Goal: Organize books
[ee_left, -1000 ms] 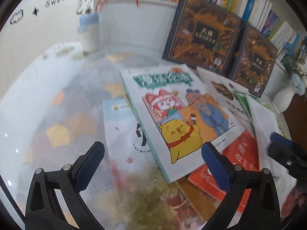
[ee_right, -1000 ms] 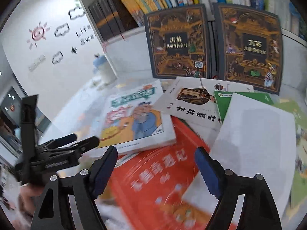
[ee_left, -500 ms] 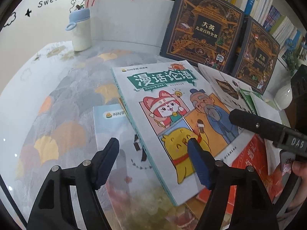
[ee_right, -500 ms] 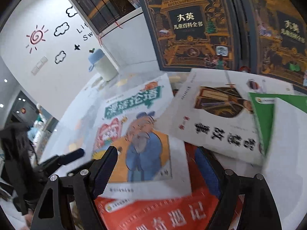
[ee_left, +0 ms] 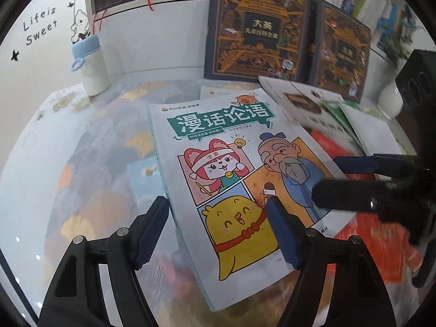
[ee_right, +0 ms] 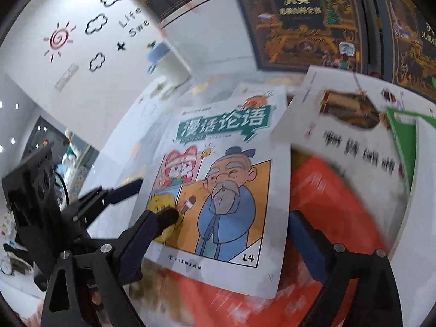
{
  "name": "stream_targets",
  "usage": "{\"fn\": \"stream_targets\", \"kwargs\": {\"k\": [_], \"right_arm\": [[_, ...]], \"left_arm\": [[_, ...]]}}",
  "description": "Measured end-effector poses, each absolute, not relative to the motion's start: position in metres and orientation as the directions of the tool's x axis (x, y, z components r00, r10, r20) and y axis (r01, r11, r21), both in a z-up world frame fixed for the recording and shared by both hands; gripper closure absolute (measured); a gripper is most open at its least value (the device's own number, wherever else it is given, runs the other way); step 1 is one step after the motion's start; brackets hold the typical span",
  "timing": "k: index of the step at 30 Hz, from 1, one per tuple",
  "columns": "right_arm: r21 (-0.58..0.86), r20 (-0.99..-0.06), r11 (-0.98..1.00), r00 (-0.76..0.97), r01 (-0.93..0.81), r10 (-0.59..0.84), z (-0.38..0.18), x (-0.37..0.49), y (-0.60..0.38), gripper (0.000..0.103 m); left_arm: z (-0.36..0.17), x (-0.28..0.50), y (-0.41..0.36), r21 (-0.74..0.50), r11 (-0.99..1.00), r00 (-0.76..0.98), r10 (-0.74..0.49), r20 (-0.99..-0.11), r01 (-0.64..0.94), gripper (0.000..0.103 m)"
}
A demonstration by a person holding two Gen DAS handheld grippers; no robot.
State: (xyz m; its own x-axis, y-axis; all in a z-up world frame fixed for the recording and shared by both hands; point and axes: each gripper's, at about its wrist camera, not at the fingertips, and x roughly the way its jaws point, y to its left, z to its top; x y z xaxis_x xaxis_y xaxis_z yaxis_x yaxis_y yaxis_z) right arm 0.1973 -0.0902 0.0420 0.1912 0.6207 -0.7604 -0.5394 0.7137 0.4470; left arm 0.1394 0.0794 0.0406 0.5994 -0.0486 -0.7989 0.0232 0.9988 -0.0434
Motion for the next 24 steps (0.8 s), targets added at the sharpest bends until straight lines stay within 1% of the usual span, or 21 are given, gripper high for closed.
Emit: {"fn": "stream_targets", "kwargs": {"k": [4,8,11,14,15,17,18,19,20,22,23,24], "right_arm": [[0.400,-0.786,0.712,0.185,-0.577,0.590,0.042,0.144,-0.091,0.006],[0.459,-0.767,0.685,0.137,-0.565,0.627,0.038,0.079,-0.106,0.006],[0.505,-0.766,0.657,0.061,-0.560,0.640,0.028,0.028,-0.116,0.006],[0.581,-0.725,0.603,-0.010,-0.547,0.689,0.005,0.000,-0.130,0.005],[0.585,-0.673,0.569,0.045,-0.578,0.738,0.005,-0.006,-0.141,0.007],[0.635,-0.591,0.507,0.057,-0.583,0.805,-0.005,-0.008,-0.157,0.010],[0.663,-0.561,0.496,0.066,-0.561,0.825,-0.009,-0.004,-0.167,0.021],[0.666,-0.568,0.506,0.068,-0.548,0.820,-0.011,-0.002,-0.170,0.033],[0.673,-0.573,0.515,0.066,-0.531,0.817,-0.013,0.003,-0.173,0.038],[0.711,-0.564,0.520,0.057,-0.473,0.824,-0.020,0.013,-0.183,0.059],[0.725,-0.558,0.516,0.050,-0.457,0.828,-0.022,0.014,-0.188,0.063],[0.736,-0.547,0.502,0.037,-0.453,0.836,-0.025,0.017,-0.190,0.067]], "left_arm": [[0.039,0.097,0.079,-0.054,0.996,0.574,-0.089,-0.814,0.077,0.031],[0.029,0.043,0.079,-0.086,0.988,0.534,-0.143,-0.833,0.130,0.032],[0.019,0.001,0.082,-0.141,0.977,0.496,-0.202,-0.845,0.158,0.032],[0.010,-0.021,0.087,-0.161,0.968,0.494,-0.238,-0.836,0.193,0.030],[0.008,-0.023,0.092,-0.184,0.965,0.498,-0.255,-0.829,0.188,0.030],[0.007,-0.024,0.100,-0.225,0.953,0.522,-0.300,-0.798,0.204,0.030],[0.006,-0.023,0.103,-0.233,0.945,0.531,-0.321,-0.784,0.228,0.030],[0.005,-0.022,0.103,-0.239,0.941,0.534,-0.334,-0.777,0.242,0.030],[0.004,-0.019,0.104,-0.243,0.936,0.537,-0.347,-0.769,0.256,0.030],[0.005,-0.013,0.107,-0.263,0.928,0.522,-0.368,-0.770,0.266,0.034],[0.005,-0.009,0.109,-0.266,0.928,0.515,-0.367,-0.774,0.262,0.042],[0.007,-0.004,0.111,-0.270,0.928,0.515,-0.368,-0.774,0.258,0.047]]}}
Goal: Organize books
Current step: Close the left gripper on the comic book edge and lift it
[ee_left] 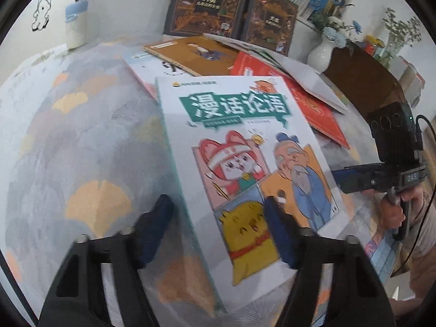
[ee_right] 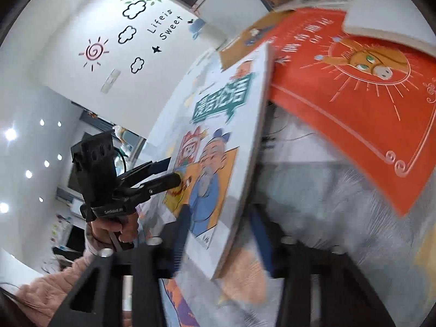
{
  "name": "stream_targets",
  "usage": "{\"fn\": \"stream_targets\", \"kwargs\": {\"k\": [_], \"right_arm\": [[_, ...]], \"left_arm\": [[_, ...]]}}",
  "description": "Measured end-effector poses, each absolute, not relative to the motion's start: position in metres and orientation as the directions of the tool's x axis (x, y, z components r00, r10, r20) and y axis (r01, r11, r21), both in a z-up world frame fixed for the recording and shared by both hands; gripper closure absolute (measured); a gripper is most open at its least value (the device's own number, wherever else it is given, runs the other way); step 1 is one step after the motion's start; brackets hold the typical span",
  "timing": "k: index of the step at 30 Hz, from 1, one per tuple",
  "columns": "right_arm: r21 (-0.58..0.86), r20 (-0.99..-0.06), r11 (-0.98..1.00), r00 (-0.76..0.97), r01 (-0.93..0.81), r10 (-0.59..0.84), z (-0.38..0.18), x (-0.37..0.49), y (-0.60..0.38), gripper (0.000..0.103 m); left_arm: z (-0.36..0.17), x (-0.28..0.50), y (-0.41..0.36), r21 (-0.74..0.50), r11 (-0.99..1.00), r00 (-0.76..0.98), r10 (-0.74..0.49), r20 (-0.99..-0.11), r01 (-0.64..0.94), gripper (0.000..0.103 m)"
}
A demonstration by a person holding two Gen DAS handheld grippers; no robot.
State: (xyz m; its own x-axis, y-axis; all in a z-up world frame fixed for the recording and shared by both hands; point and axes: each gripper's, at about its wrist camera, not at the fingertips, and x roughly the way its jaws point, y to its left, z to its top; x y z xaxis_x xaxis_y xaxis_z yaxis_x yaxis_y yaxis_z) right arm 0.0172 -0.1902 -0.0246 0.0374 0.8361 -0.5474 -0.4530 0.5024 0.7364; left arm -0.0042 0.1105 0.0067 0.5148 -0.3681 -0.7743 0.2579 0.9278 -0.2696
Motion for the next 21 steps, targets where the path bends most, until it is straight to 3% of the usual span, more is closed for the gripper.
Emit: {"fn": "stream_targets", "kwargs": {"k": [1,5,9,16,21], "right_arm": [[0.742,-0.536,0.482,0.020,-0.465,0.844,-0.026,0.020,-0.190,0.068],[0.715,-0.539,0.473,0.025,-0.514,0.842,-0.018,0.022,-0.187,0.069],[0.716,-0.567,0.538,0.079,-0.445,0.820,-0.019,0.024,-0.186,0.081],[0.677,-0.579,0.575,0.150,-0.460,0.802,0.008,0.003,-0.182,0.082],[0.595,-0.608,0.588,0.171,-0.548,0.775,0.032,-0.006,-0.149,0.082]], "left_arm": [[0.007,-0.003,0.114,-0.294,0.920,0.514,-0.389,-0.764,0.260,0.057],[0.001,0.010,0.130,-0.417,0.886,0.511,-0.460,-0.726,0.205,0.069],[0.005,0.008,0.126,-0.395,0.896,0.512,-0.440,-0.738,0.201,0.070],[0.021,0.003,0.118,-0.277,0.934,0.517,-0.355,-0.779,0.225,0.072],[0.037,0.003,0.128,-0.269,0.940,0.541,-0.340,-0.769,0.209,0.072]]}}
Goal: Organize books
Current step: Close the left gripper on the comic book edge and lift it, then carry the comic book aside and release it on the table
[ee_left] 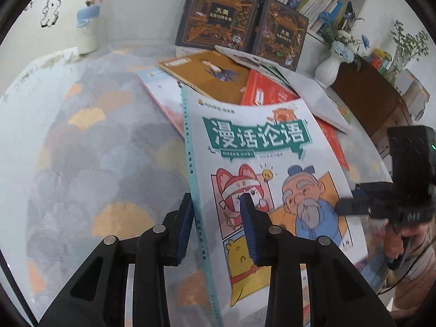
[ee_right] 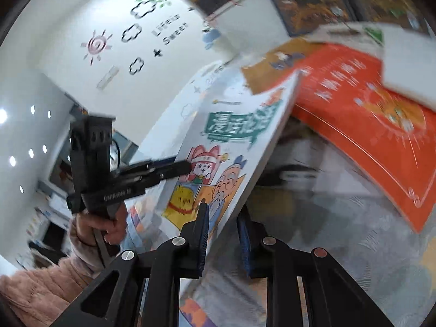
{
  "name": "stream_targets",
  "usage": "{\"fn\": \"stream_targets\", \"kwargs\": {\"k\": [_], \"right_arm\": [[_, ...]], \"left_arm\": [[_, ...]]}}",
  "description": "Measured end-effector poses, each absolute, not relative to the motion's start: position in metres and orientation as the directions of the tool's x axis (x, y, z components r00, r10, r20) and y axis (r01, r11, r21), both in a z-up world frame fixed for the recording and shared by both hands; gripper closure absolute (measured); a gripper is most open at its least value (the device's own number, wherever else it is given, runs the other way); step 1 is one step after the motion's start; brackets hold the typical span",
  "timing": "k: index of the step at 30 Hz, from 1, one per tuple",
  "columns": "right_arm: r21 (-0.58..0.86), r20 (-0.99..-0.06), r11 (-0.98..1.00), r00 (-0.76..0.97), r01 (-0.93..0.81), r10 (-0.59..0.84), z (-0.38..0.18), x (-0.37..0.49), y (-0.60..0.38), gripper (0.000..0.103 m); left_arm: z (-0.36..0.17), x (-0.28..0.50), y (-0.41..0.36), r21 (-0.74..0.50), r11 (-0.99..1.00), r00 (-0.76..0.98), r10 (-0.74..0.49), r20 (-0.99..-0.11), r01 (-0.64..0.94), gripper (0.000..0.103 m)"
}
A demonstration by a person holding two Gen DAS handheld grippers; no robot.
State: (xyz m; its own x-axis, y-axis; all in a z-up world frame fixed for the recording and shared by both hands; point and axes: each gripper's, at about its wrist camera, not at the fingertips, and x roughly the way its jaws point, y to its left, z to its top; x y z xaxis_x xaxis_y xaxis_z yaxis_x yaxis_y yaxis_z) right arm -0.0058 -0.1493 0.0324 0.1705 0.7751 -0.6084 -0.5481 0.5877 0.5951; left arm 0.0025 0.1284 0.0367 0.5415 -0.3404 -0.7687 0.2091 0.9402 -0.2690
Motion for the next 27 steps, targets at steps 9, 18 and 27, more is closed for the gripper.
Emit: {"fn": "stream_targets", "kwargs": {"k": [9,18,27], "right_arm": [[0.545,-0.606,0.534,0.136,-0.647,0.784,0.053,-0.015,-0.095,0.081],[0.507,-0.620,0.490,0.096,-0.709,0.779,0.060,0.000,-0.014,0.080],[0.514,-0.671,0.500,0.037,-0.697,0.741,0.022,0.013,0.038,0.080]], "left_arm": [[0.068,-0.008,0.180,-0.275,0.949,0.626,-0.311,-0.716,0.157,0.072],[0.072,-0.008,0.243,-0.237,0.971,0.680,-0.194,-0.707,0.030,0.072],[0.024,0.011,0.288,-0.284,0.956,0.620,-0.180,-0.764,-0.071,0.072]]}}
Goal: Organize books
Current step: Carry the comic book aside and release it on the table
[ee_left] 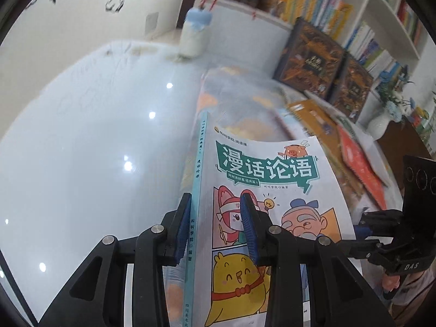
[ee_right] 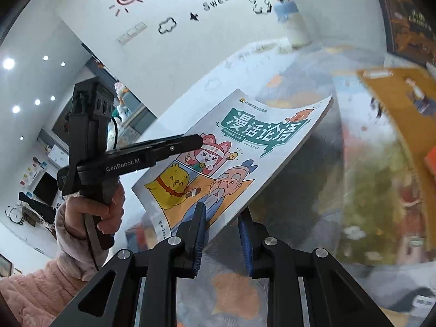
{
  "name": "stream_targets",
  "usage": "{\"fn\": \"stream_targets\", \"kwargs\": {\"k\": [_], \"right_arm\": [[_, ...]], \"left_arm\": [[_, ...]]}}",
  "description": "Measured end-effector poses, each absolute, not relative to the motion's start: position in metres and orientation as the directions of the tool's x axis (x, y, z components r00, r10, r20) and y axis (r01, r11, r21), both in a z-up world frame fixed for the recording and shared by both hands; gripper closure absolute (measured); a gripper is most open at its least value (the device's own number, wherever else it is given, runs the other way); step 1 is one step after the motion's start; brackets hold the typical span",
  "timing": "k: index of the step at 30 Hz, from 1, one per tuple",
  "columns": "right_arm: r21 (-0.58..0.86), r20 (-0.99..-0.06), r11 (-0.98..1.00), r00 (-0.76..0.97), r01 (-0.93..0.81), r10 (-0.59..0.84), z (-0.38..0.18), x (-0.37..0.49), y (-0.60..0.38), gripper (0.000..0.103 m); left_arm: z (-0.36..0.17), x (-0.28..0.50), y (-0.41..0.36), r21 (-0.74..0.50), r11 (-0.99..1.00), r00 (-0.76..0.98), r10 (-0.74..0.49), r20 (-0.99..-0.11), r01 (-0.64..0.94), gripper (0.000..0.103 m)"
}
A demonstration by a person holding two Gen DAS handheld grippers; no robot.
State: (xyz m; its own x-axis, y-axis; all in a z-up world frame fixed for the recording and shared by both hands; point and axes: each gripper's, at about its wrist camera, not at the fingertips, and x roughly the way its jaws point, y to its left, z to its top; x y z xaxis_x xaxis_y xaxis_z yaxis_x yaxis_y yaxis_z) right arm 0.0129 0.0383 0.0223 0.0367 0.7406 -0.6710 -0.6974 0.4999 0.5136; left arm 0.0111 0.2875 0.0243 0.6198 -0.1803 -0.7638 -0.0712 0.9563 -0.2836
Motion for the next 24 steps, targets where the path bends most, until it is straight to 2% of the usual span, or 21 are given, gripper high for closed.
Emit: {"fn": "stream_targets", "kwargs": {"k": [6,9,12,15,17,18,20,22,24], "right_arm": [[0.541,-0.688,0.510,-0.002,-0.669,0.726,0.000,0.013,0.047,0.078],[0.571,-0.667,0.502,-0.010,-0.650,0.745,-0.005,0.015,0.043,0.078],[0.582,-0.659,0.499,-0.012,-0.642,0.752,-0.005,0.014,0.041,0.076],[0.545,-0.686,0.530,0.018,-0.650,0.728,0.000,0.011,0.042,0.073],[0.433,-0.732,0.568,0.095,-0.700,0.674,0.010,0.000,0.046,0.065],[0.366,-0.745,0.578,0.143,-0.730,0.652,0.016,-0.008,0.047,0.059],[0.275,-0.744,0.578,0.211,-0.768,0.634,0.028,-0.020,0.044,0.054],[0.197,-0.744,0.600,0.280,-0.776,0.607,0.039,-0.031,0.035,0.039],[0.152,-0.726,0.629,0.345,-0.762,0.594,0.048,-0.036,0.016,0.035]], "left_arm": [[0.015,0.013,0.291,-0.234,0.968,0.614,-0.131,-0.779,-0.091,0.071],[0.011,0.015,0.290,-0.208,0.973,0.606,-0.109,-0.788,-0.095,0.064],[0.011,0.014,0.288,-0.126,0.984,0.602,-0.028,-0.798,-0.122,0.057],[0.020,0.010,0.283,0.029,0.981,0.602,0.140,-0.786,-0.191,0.045],[0.029,0.003,0.282,0.032,0.982,0.621,0.144,-0.770,-0.189,0.034],[0.036,-0.002,0.279,0.003,0.985,0.638,0.116,-0.761,-0.175,0.033],[0.048,-0.009,0.273,-0.025,0.987,0.663,0.089,-0.743,-0.161,0.030],[0.058,-0.014,0.261,-0.020,0.990,0.686,0.084,-0.723,-0.142,0.029],[0.066,-0.019,0.244,-0.027,0.994,0.703,0.054,-0.709,-0.104,0.027]]}}
